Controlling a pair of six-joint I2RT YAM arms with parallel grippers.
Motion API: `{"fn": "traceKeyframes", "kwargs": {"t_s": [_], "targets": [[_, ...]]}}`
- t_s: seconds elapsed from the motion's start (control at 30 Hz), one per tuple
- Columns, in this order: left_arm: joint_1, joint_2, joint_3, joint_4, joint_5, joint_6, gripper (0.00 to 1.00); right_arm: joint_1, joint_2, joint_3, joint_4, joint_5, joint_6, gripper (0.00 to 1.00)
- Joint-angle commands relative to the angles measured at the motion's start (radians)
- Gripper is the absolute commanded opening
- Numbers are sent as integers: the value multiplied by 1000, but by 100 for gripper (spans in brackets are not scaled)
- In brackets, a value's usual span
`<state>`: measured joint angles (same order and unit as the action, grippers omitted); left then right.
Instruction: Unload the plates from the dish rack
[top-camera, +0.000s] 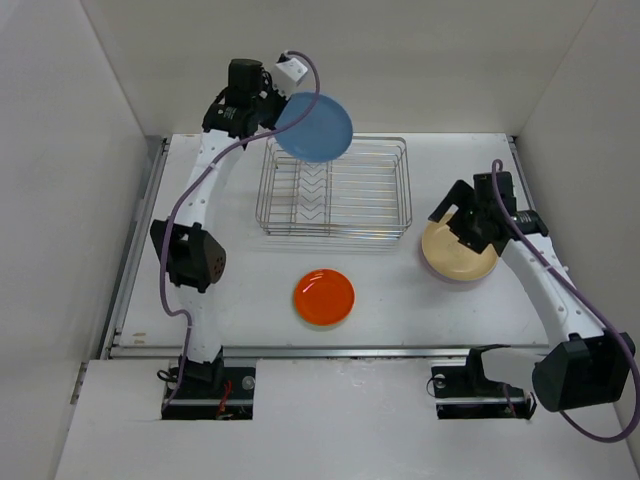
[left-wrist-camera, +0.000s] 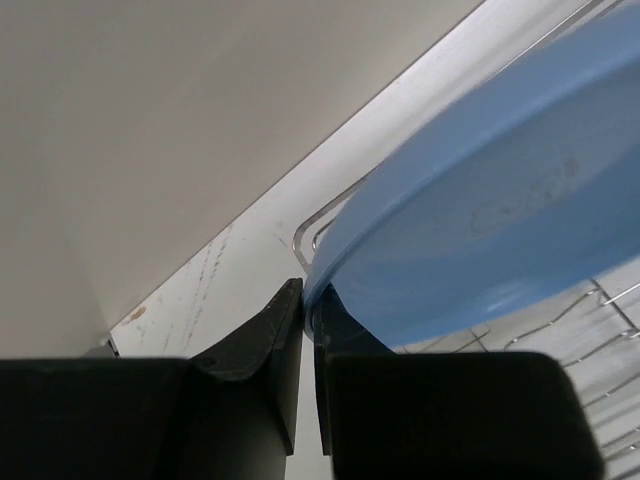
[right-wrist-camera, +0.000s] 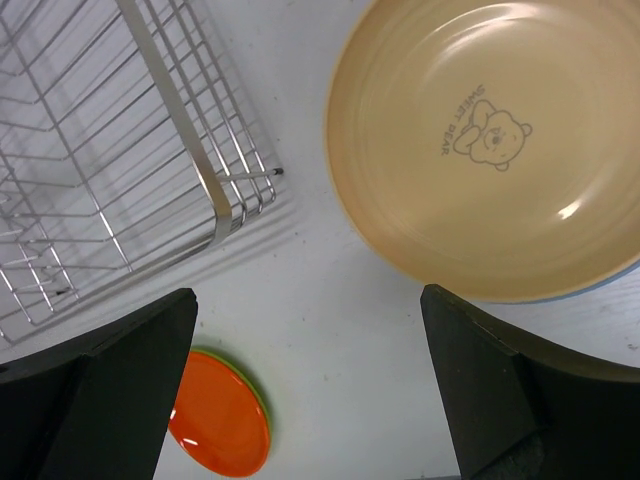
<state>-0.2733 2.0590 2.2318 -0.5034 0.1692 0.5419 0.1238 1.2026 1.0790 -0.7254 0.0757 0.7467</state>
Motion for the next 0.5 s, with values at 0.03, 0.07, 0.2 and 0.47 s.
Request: {"fn": "traceKeyframes", "kwargs": {"t_s": [0.03,0.07,0.2,0.47], "targets": [[-4,-88,94,-82,64,-77,0,46,-64,36,110,-82,-119,100],[-4,-100,115,-111,114,-89,0,74,-80,36,133,-137,-142,100],[-38,-121,147,-315,231,-112,0,138,-147,36,230,-243,-231,100],[-79,-122,95,-713,447,-88,0,298,-100,59,357,-300,-264,100]]}}
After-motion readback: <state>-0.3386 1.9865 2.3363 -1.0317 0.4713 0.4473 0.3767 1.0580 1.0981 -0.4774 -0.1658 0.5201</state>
